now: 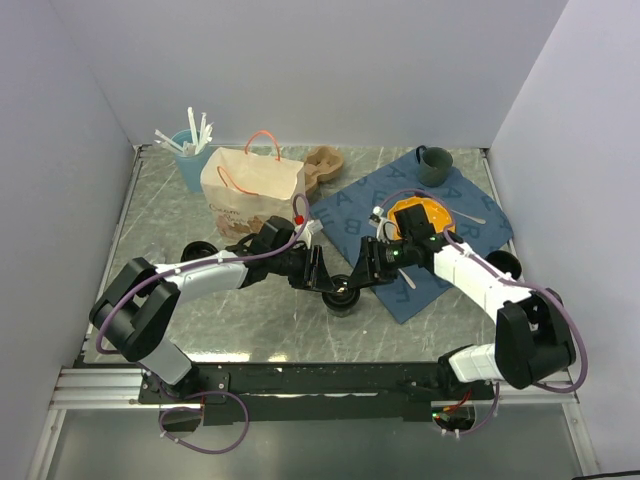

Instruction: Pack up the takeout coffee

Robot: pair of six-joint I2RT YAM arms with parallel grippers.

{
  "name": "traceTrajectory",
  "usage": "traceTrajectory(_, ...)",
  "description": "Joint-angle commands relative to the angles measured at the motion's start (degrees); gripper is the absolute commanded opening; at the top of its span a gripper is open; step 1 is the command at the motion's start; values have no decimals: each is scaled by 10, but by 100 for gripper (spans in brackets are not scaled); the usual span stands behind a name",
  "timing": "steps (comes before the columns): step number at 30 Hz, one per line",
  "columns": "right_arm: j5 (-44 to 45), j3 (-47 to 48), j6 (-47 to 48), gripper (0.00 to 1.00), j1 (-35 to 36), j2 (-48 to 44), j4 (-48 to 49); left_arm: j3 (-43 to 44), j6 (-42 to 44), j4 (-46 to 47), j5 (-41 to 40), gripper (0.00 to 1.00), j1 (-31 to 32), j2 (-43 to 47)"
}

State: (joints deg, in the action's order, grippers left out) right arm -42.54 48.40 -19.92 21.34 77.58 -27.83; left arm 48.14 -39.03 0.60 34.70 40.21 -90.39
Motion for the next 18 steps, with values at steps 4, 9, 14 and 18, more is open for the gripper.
traceTrajectory(4,19,-5,-22,51,-10,-50,-14,-41,48,-120,-82,46,9,-44)
traceTrajectory(9,31,-23,-23,48,-17,-58,-13,-41,50,-122,-82,46,9,-46)
traceTrajectory(14,31,-32,-20,45,-21,-45,-5,-42,49,-124,-83,45,9,-44)
traceTrajectory(18,12,-52,-34,43,-23,-41,25,-42,51,-126,-83,46,9,-45)
